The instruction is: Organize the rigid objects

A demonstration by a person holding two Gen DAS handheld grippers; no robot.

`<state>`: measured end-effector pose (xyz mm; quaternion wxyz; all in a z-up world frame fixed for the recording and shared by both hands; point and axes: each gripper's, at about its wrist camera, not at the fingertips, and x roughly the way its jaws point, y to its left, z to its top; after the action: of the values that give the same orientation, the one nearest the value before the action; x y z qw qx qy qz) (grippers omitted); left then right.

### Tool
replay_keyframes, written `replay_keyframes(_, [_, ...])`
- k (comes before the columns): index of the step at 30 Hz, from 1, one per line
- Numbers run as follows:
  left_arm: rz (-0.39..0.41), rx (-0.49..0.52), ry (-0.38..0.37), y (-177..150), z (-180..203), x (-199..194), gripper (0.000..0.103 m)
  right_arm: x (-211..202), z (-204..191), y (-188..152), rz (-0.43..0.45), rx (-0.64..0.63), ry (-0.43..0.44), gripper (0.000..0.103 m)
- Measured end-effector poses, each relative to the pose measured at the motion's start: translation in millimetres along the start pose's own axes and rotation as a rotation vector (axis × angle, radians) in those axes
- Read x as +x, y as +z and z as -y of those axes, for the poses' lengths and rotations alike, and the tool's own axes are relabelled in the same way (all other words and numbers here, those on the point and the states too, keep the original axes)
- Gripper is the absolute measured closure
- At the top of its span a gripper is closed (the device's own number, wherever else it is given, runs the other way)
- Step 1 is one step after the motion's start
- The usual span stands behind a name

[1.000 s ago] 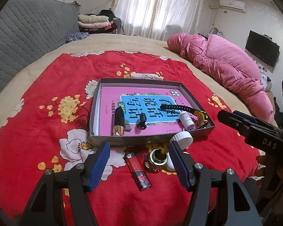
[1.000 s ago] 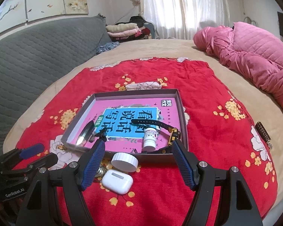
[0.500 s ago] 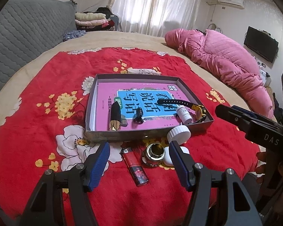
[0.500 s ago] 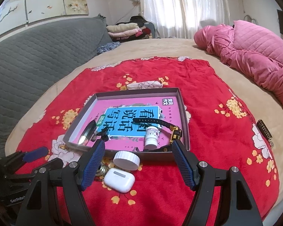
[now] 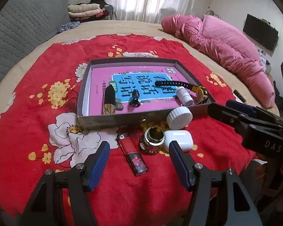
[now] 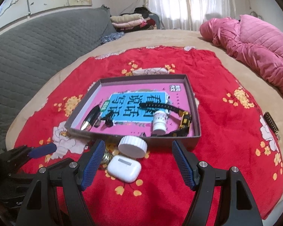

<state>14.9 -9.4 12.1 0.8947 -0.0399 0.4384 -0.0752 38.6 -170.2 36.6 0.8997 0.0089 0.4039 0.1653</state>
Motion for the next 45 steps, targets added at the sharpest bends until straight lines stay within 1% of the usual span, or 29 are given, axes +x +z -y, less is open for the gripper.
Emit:
replay_keyframes(7, [-0.033,0.002,0.005,-5,-1,9,0.039,12,-4,-10,-0.047,-0.009,0.006,0.028])
replay_keyframes(13, [-0.06,-0.014,-0.013,-9,-4,17,0.039,20,-5,-16,-0.069,-0.013,0.015,0.028])
replay_keyframes(19, [-0.047,0.003,-0.024,-7,-1,19,0.039,25,-2,-19,-0.079,-0.005,0.015,0.028])
replay_keyframes(24, [-0.066,0.032,-0.027,-9,5,30,0.039,31,2,-24,-0.094,0.004,0.014,0.028])
replay_keyframes(29, [-0.058,0.067,-0.028,-9,12,35,0.039,38,3,-26,-0.106,0.009,0.016,0.028])
replay_keyframes(37, [-0.055,0.058,-0.038,-5,10,47,0.039,52,7,-22,-0.119,0.04,0.019,0.028])
replay_keyframes(45, [-0.052,0.04,-0.045,-1,4,56,0.039,55,13,-22,-0.124,0.068,0.014,0.028])
